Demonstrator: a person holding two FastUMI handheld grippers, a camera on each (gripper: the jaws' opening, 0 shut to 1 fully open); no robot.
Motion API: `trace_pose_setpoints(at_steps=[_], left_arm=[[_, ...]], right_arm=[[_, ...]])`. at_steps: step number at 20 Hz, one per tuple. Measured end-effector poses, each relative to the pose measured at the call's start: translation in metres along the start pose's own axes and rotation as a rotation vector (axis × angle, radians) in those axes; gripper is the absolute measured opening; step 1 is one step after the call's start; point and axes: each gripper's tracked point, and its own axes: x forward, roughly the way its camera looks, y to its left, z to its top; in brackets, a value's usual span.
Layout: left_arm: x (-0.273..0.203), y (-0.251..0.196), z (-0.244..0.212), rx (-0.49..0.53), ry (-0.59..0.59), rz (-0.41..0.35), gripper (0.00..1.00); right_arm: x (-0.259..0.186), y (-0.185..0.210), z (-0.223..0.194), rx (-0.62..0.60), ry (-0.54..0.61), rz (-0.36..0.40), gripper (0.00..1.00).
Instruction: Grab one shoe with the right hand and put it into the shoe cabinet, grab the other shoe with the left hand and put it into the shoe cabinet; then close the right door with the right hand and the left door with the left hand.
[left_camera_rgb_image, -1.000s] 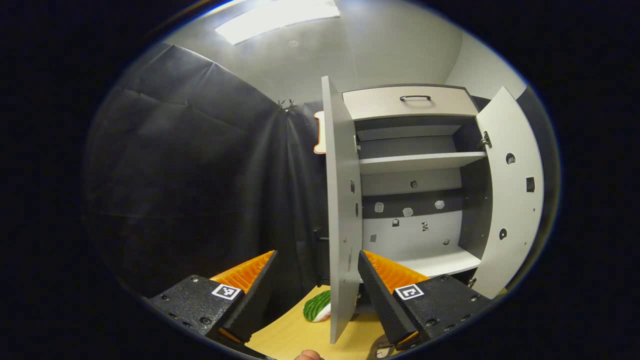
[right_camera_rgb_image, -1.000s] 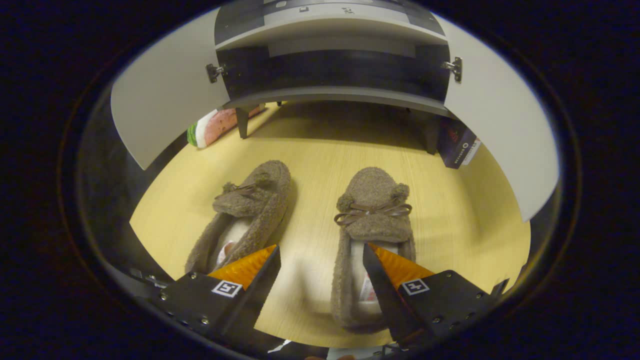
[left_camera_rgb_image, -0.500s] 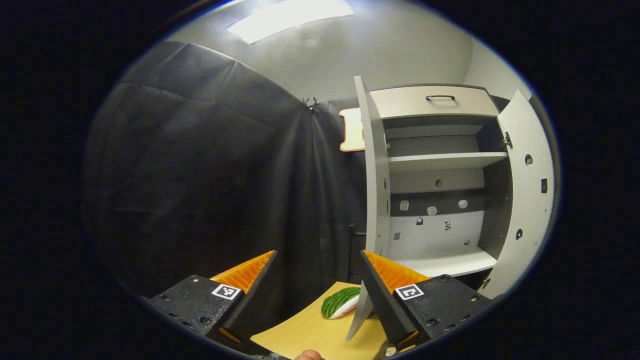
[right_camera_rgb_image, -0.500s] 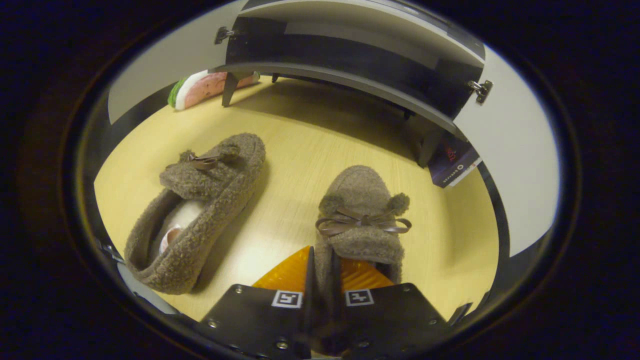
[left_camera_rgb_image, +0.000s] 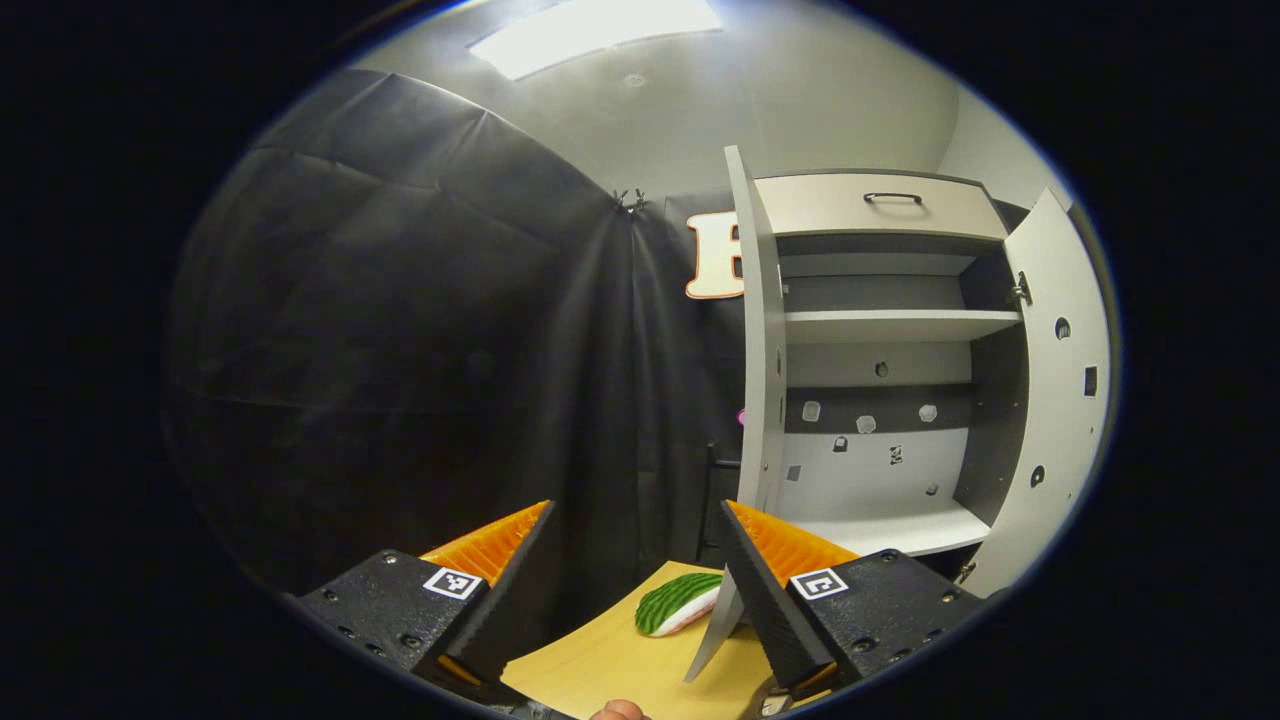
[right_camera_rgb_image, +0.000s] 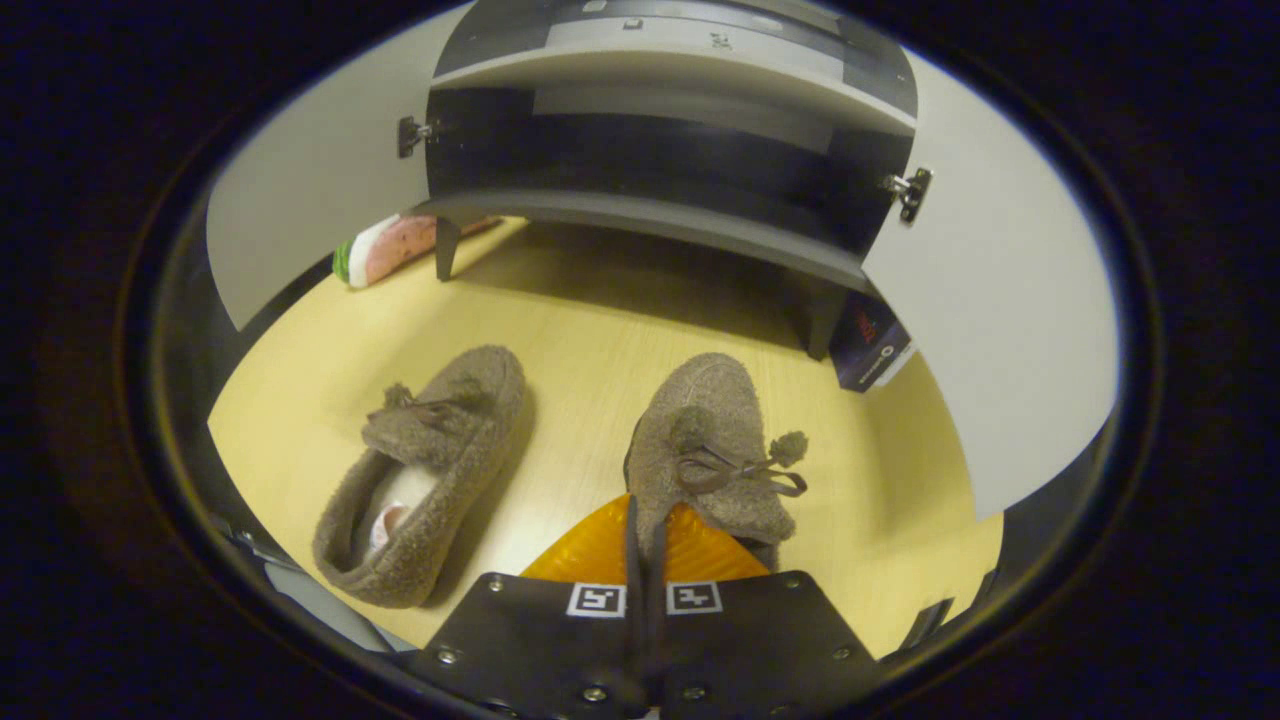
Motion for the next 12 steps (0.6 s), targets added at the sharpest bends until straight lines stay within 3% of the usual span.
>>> trace_pose_setpoints(at_steps=[1, 4, 5, 10, 11, 12], left_arm=[[0.001, -0.001, -0.002, -0.003, 0.003, -0.004, 0.93], [0.002, -0.003, -0.005, -0.01, 0.012, -0.012, 0.99], [0.002, -0.004, -0.007, -0.013, 0.014, -0.014, 0.96], [0.003, -0.004, -0.012, -0.024, 0.024, -0.012, 0.99], [0.004, -0.004, -0.014, -0.027, 0.026, -0.009, 0.96], [0.003, -0.003, -0.014, -0.03, 0.028, -0.006, 0.96]], right_arm=[[-0.007, -0.001, 0.013, -0.002, -0.033, 0.002, 0.0], [-0.027, -0.008, 0.064, -0.012, -0.145, 0.001, 0.0], [-0.034, -0.011, 0.085, -0.018, -0.188, -0.004, 0.0], [-0.068, -0.022, 0.199, -0.021, -0.4, -0.009, 0.0], [-0.072, -0.026, 0.22, -0.025, -0.433, -0.013, 0.04], [-0.074, -0.029, 0.238, -0.026, -0.467, -0.021, 0.0]])
